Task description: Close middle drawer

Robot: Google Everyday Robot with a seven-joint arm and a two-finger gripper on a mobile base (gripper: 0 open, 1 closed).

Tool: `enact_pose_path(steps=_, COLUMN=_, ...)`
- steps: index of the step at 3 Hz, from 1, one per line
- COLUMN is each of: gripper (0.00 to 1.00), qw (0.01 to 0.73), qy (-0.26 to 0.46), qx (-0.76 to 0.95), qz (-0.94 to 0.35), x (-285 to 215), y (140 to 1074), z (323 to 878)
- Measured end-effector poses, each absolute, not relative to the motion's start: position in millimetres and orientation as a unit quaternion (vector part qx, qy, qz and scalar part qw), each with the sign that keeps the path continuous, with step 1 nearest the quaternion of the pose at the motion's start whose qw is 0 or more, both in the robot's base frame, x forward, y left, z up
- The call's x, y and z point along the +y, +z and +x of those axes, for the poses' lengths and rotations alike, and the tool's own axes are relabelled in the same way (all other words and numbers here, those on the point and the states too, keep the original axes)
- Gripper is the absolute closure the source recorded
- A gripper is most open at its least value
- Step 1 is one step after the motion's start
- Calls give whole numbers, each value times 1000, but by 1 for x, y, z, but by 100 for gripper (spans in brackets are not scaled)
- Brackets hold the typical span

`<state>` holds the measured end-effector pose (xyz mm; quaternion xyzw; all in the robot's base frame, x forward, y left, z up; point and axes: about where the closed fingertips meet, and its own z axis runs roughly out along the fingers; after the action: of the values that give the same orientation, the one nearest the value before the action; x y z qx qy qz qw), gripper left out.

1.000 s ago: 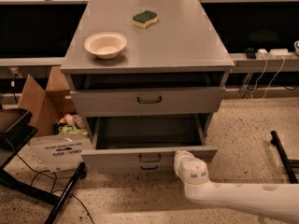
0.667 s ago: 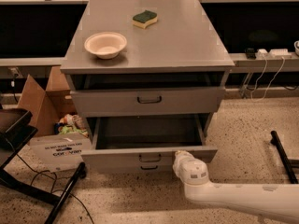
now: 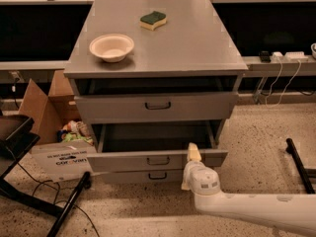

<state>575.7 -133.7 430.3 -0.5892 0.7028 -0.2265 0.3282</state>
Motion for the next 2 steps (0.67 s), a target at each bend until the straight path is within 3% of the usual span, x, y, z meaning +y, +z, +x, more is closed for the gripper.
enact_pose_path(steps=1, gripper=6, qw=328, qy=-226, qx=703, qz=-589, x=-134, y=430, z=576)
enact_pose_path(steps=2, gripper=25, qw=328, qy=-226, qx=703, qz=-589, x=-134, y=430, z=576)
